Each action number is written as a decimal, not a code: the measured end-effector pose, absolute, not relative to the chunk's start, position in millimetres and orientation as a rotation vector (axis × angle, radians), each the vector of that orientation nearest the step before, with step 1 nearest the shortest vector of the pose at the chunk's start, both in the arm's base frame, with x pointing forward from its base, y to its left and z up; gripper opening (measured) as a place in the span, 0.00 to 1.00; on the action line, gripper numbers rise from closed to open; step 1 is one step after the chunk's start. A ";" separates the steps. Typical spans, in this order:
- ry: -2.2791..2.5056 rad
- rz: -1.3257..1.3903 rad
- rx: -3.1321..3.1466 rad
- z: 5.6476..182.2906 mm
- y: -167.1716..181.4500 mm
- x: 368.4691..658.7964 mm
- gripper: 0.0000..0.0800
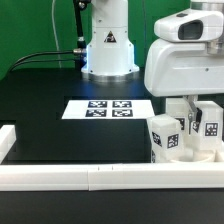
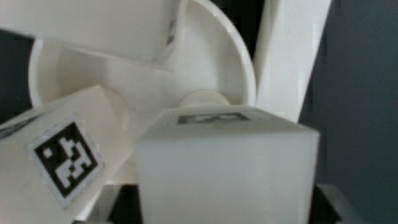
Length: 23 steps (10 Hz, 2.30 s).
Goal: Assemble stool
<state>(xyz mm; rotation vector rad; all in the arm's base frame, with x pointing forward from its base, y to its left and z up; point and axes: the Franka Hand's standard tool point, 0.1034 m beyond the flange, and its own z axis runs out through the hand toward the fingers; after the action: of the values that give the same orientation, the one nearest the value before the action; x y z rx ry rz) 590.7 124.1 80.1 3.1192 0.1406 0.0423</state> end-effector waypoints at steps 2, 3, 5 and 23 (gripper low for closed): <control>-0.374 0.061 3.108 79.5 125.2 590.4 0.42; -0.645 0.087 3.074 78.3 124.9 589.6 0.42; -1.280 0.066 2.921 77.9 122.3 590.0 0.42; -1.633 0.039 2.844 103.4 121.3 612.0 0.81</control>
Offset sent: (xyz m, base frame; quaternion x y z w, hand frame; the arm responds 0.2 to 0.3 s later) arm -0.0084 -0.0036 0.0041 0.0285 0.0393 0.4582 0.8875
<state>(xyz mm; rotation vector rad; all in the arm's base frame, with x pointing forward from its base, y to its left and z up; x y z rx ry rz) 612.0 121.3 103.4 2.8441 -1.6332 0.0395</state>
